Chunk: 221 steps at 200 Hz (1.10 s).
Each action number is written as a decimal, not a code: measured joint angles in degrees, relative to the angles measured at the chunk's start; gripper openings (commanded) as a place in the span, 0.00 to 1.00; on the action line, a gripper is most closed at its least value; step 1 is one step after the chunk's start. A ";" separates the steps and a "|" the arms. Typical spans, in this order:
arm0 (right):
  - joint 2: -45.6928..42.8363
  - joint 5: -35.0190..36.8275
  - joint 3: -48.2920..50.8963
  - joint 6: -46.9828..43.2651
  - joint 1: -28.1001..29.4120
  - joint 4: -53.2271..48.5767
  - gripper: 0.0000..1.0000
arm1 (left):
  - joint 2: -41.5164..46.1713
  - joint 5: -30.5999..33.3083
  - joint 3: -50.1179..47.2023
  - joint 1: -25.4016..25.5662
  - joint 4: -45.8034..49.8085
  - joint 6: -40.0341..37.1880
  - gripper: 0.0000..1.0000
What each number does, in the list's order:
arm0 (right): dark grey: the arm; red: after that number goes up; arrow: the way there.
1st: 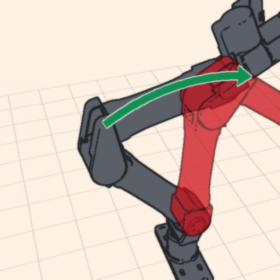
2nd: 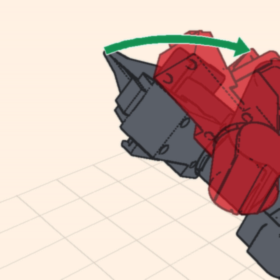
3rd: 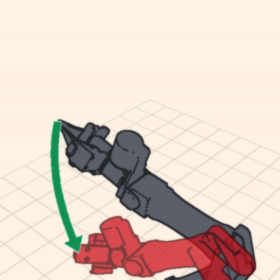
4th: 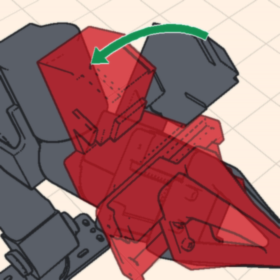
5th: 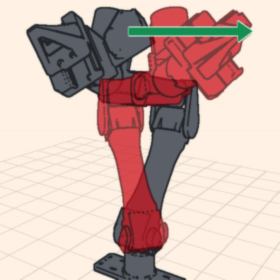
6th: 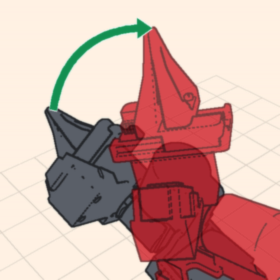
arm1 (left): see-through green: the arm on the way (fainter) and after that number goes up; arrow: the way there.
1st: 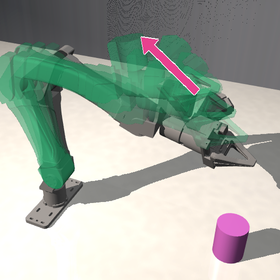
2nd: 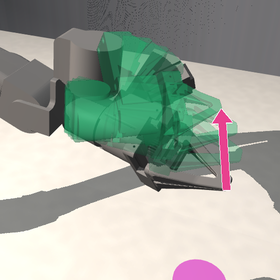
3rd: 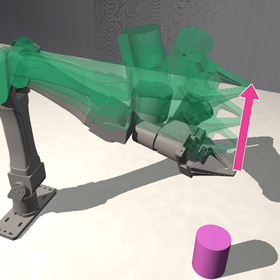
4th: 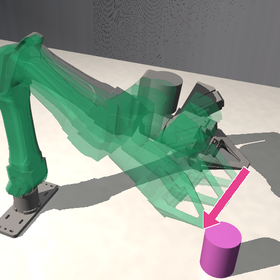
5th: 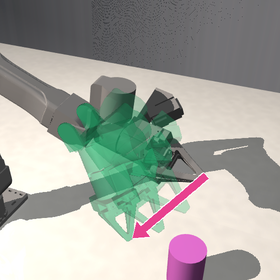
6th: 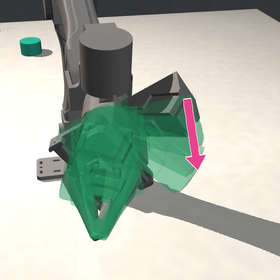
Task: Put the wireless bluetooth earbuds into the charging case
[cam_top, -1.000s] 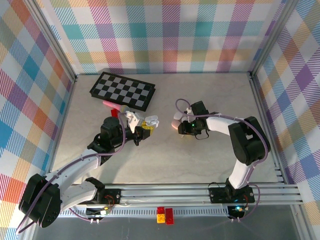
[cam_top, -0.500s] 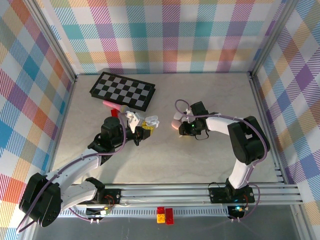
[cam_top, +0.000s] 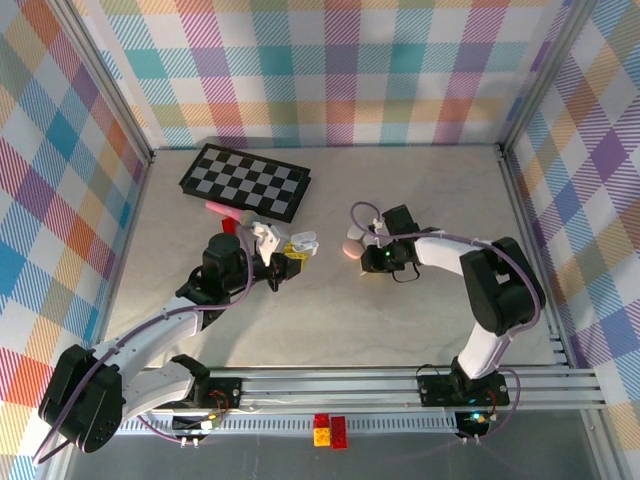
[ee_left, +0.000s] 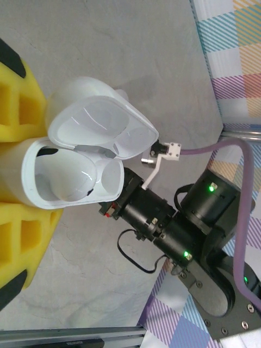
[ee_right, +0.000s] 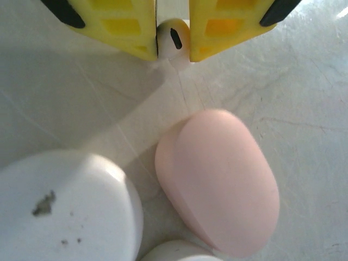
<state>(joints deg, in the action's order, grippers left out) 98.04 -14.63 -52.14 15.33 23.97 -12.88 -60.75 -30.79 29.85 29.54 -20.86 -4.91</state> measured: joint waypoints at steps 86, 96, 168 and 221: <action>-21.86 8.66 1.84 -6.19 4.39 -2.32 0.15 | -1.73 -1.18 2.67 0.00 5.62 -3.78 0.02; -24.22 9.68 1.40 -7.52 5.55 -3.23 0.15 | -2.08 -1.57 3.17 0.00 6.08 -4.09 0.02; -30.01 15.54 -7.93 -17.40 16.94 -6.91 0.15 | -3.67 -4.28 4.76 0.00 7.45 -5.03 0.02; -28.09 16.46 -13.22 -22.93 23.74 -7.54 0.16 | -4.15 -5.62 4.94 0.00 7.43 -5.01 0.02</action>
<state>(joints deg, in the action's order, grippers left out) 69.95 1.83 -65.36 -7.60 47.70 -20.43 -64.90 -36.40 34.79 29.54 -13.43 -9.91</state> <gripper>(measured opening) 0.158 0.201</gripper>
